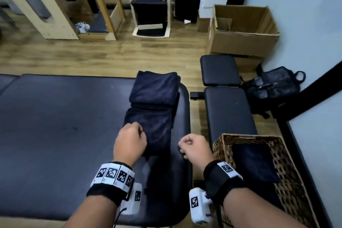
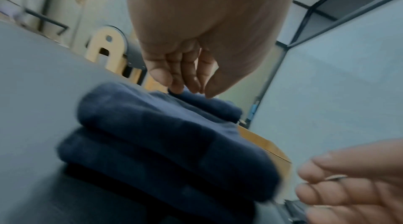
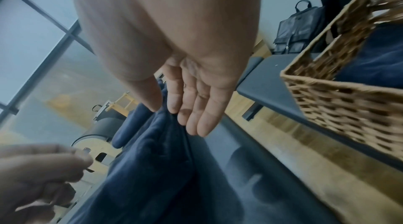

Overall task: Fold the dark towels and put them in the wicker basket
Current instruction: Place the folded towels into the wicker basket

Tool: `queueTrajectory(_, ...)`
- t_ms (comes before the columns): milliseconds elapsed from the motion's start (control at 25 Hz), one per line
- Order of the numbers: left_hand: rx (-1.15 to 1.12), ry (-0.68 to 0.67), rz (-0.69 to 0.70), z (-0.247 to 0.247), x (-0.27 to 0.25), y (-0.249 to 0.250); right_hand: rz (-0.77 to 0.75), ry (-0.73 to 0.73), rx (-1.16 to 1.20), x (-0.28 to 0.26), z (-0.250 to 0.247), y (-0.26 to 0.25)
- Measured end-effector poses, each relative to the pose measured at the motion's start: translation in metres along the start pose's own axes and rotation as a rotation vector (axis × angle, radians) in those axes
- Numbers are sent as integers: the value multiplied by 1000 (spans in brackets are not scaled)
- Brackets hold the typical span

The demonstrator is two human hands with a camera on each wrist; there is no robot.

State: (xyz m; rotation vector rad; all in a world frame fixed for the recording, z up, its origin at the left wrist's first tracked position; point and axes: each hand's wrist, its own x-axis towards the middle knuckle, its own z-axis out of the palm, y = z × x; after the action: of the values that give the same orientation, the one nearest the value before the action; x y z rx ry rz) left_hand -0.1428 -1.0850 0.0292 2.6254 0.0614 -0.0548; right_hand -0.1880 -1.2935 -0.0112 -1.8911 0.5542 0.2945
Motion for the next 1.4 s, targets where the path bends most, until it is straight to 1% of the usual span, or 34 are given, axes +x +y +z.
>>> queueTrajectory(80, 85, -8, -49, -7, 15, -24, 14, 2, -27, 12, 17, -18)
queueTrajectory(160, 132, -95, -134, -8, 25, -35, 27, 12, -61, 24, 30, -27)
queueTrajectory(280, 71, -207, -232, -7, 38, -43, 73, 31, -104, 40, 51, -40)
queueTrajectory(440, 25, -278, -303, -7, 48, -50, 152, 97, -207, 44, 64, -55)
queueTrajectory(600, 7, -301, -337, -13, 45, -53, 109, 119, -324, 38, 74, -57)
queueTrajectory(760, -17, -329, -355, -15, 35, -59, 91, 140, -200, 28, 77, -57)
queueTrajectory(840, -19, -348, -368, -13, 28, -62, 112, 105, -137, 21, 75, -53)
queueTrajectory(1040, 13, -393, -382, -6, 6, -62, 130, 11, -115, 2, 66, -41)
queueTrajectory(1160, 16, -380, -386, -6, -4, -58, 128, 12, -32, -8, 63, -35)
queueTrajectory(1280, 57, -380, -362, -8, -16, -49, 125, 10, 88, -17, 60, -22)
queueTrajectory(1400, 18, -397, -374, -4, -27, -40, 93, 4, 116, -27, 51, -10)
